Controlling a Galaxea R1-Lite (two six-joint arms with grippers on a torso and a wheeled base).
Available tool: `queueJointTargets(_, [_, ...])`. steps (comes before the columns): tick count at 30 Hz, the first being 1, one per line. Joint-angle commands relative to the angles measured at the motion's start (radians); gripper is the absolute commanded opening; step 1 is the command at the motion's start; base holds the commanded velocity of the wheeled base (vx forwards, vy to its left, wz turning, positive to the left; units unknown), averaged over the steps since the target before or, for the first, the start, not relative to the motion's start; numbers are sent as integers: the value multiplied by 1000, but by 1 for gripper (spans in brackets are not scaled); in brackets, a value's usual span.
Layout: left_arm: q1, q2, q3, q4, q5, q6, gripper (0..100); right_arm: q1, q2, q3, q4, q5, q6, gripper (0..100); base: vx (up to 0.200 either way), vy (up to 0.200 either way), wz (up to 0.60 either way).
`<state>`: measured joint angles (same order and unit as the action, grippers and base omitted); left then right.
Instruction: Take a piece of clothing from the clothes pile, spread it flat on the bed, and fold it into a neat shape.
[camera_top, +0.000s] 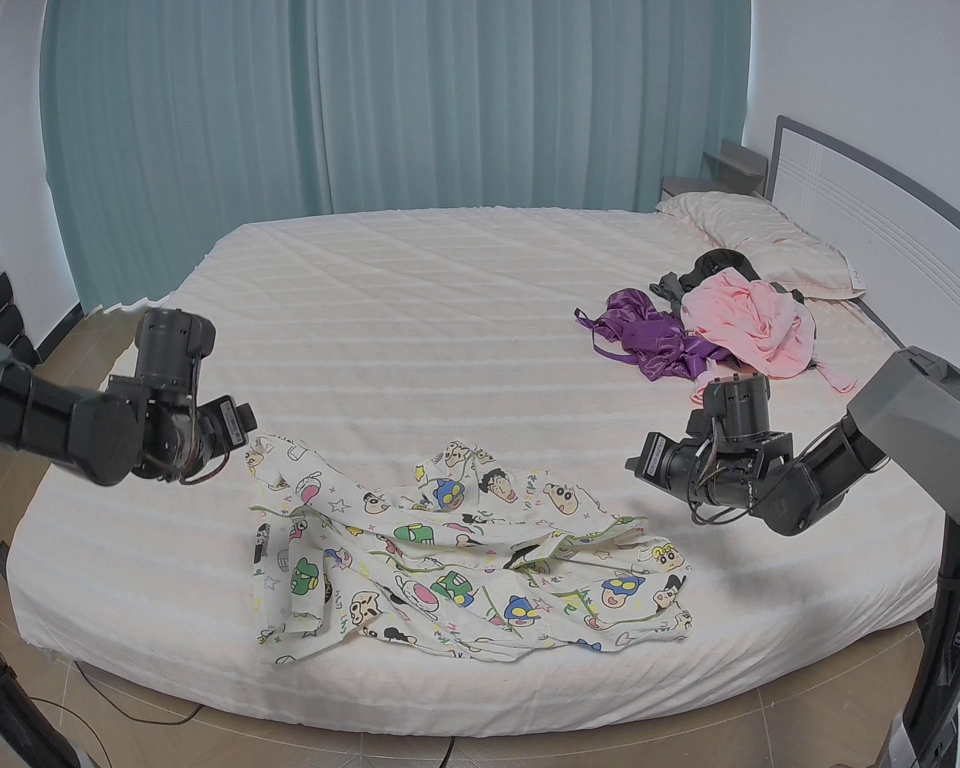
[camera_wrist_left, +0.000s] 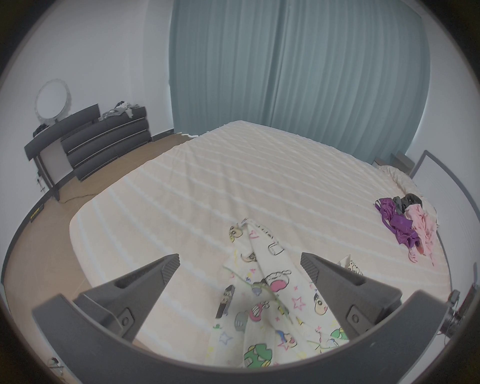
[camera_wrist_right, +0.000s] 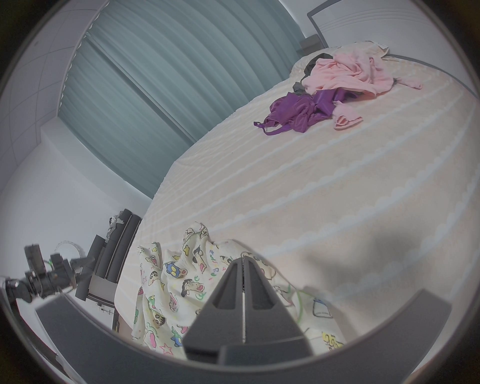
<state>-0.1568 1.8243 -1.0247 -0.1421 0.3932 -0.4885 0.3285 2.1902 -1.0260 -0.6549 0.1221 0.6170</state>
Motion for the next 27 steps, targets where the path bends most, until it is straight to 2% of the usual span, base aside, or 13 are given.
queueJointTargets(1, [-13, -145, 290, -200, 42, -82, 100, 30, 97, -233, 185, 28, -11, 0, 0, 0, 0])
queueJointTargets(4, [-13, -145, 388, -300, 44, -99, 100, 60, 141, -301, 233, 28, -30, 0, 0, 0, 0])
queueJointTargets(9, [-36, -145, 480, -378, 42, -110, 100, 89, 209, -414, 325, 28, -69, 0, 0, 0, 0])
queueJointTargets(14, [-84, -135, 541, -448, 39, -180, 100, 109, 264, -474, 383, 21, -91, 0, 0, 0, 0])
queueJointTargets(24, [-87, -111, 557, -479, 35, -188, 100, 130, 310, -559, 388, 16, -132, 0, 0, 0, 0])
queueJointTargets(27, [-87, -115, 557, -481, 35, -188, 100, 129, 306, -566, 388, -7, -145, 0, 0, 0, 0])
